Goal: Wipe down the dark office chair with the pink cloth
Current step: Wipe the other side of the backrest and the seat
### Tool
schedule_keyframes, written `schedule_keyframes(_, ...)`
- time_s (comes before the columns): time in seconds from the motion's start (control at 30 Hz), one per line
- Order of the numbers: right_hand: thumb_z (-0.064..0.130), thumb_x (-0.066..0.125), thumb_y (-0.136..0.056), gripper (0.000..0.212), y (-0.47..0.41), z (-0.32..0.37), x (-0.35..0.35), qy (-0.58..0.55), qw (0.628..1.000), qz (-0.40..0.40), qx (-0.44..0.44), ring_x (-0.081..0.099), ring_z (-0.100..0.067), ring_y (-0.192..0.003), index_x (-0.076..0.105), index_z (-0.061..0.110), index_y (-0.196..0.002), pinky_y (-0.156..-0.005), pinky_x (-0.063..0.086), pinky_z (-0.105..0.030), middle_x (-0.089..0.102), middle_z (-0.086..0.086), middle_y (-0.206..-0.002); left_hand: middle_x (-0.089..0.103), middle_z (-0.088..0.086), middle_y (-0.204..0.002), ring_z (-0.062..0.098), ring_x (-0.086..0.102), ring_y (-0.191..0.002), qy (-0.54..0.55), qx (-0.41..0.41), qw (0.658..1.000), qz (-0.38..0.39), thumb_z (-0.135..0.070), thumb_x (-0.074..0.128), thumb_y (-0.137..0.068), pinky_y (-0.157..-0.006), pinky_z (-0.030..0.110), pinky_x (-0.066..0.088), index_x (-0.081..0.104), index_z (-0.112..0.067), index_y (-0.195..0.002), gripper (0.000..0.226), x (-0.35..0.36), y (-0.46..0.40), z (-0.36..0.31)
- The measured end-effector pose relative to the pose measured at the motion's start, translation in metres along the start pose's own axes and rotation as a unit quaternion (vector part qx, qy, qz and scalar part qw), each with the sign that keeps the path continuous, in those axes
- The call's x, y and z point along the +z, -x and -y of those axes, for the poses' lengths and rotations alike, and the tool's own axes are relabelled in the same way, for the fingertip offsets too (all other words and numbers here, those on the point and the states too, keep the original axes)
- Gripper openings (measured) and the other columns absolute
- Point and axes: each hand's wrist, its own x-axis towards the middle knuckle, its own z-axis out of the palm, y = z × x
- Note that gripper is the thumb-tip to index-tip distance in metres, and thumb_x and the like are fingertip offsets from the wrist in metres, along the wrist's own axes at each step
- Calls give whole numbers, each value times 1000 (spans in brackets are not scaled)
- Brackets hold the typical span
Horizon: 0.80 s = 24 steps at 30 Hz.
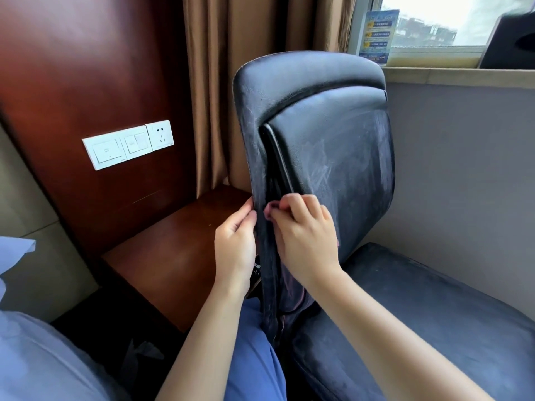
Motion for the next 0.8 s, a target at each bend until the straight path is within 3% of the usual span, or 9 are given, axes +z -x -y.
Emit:
schedule_keyframes(0.13, 14, 67, -81, 2, -29, -2, -4, -14, 999, -47, 18, 44, -19, -84, 69, 15, -82, -64, 39, -34, 62, -2, -91, 71, -1, -110, 10, 65, -104, 15, 5, 1000, 26, -5, 47, -96, -93, 27, 51, 66, -14, -119, 31, 1, 4, -4)
schedule_keyframes(0.23, 17, 67, -80, 17, -11, 1, 1, -2, 1000, -11, 22, 45, -21, -88, 70, 15, -96, -64, 44, -36, 62, -2, -98, 73, -6, -101, 5, 68, -96, 33, 0, 999, 31, 0, 43, -96, -82, 17, 53, 68, -18, -110, 34, 0, 4, -7)
schedule_keyframes(0.33, 15, 72, -73, 24, 14, 4, 3, 25, 999, 22, 13, 47, -23, -85, 70, 14, -97, -61, 47, -36, 62, -3, -96, 72, -8, -102, 5, 67, -98, 18, 2, 1000, 20, 2, 41, -95, -87, 19, 52, 68, -23, -106, 38, 0, 3, -6)
schedule_keyframes(0.43, 16, 71, -77, 14, -4, 4, -2, 6, 999, -9, 37, 44, -22, -85, 70, 15, -91, -62, 44, -34, 62, -3, -93, 73, -6, -99, 5, 68, -95, 31, 0, 999, 36, 3, 40, -96, -78, 15, 53, 66, -16, -114, 37, 0, 4, -7)
schedule_keyframes(0.53, 16, 67, -77, 20, -25, 2, -3, 9, 999, -26, 36, 42, -21, -88, 69, 12, -97, -64, 43, -34, 62, -4, -98, 72, -2, -105, 7, 67, -99, 40, -1, 999, 34, -5, 44, -97, -81, 17, 54, 66, -12, -118, 31, 1, 7, -8)
schedule_keyframes(0.67, 15, 69, -76, 34, -3, 7, 7, 25, 999, 8, 38, 43, -23, -90, 68, 10, -109, -64, 47, -36, 62, -4, -103, 75, -4, -93, 6, 69, -91, 46, -14, 998, 27, -15, 46, -98, -70, 13, 53, 70, -18, -102, 25, 1, 8, -14)
schedule_keyframes(0.8, 16, 62, -78, 28, 10, 5, 6, 19, 999, 11, 29, 43, -22, -87, 69, 12, -105, -61, 47, -36, 62, -3, -100, 75, -3, -94, 5, 69, -90, 45, -16, 998, 33, -16, 41, -99, -71, 13, 53, 69, -16, -105, 29, 1, 9, -15)
